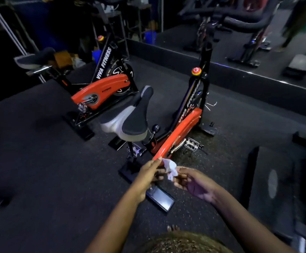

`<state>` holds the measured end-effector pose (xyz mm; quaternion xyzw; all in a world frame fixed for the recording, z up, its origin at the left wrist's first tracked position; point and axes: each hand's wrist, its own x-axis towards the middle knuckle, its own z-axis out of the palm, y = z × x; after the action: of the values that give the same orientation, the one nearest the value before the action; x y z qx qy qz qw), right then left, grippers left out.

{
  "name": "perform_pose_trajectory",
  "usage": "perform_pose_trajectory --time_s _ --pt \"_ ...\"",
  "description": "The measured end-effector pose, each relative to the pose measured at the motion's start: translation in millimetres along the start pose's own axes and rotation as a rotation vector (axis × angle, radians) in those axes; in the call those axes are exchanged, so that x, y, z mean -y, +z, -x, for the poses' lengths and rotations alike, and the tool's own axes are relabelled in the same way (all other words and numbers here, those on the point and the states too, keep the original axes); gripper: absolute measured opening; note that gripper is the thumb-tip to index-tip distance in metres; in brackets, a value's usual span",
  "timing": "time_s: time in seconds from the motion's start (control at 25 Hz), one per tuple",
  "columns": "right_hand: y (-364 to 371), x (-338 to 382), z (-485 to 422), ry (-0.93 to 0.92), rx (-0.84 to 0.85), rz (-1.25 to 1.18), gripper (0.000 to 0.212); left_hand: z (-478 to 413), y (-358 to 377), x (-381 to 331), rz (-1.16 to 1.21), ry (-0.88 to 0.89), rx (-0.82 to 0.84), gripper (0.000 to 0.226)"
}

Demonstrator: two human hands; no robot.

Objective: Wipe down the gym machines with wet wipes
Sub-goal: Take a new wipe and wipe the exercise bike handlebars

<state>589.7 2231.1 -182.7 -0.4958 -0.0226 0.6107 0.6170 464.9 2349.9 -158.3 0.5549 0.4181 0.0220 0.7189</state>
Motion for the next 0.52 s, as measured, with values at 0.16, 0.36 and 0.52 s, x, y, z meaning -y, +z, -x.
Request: perform_pose_trajectory --time_s 0.16,0.36,0.52 --pt "-15.7 38.7 -35.2 0.024 0.215 0.093 0.023 -37.9 17.8 -12.6 0.117 -0.197 -0.003 0.036" --pt "-32.6 69.2 -54.5 0.09 0.307 0.189 0.019 -65.4 38.6 -32.5 0.523 0.033 -0.185 0.034" --pt "-34.8 82.3 -63.9 0.011 0.194 0.452 0.015 -74.2 36.9 -37.4 0.353 0.125 -0.376 0.049"
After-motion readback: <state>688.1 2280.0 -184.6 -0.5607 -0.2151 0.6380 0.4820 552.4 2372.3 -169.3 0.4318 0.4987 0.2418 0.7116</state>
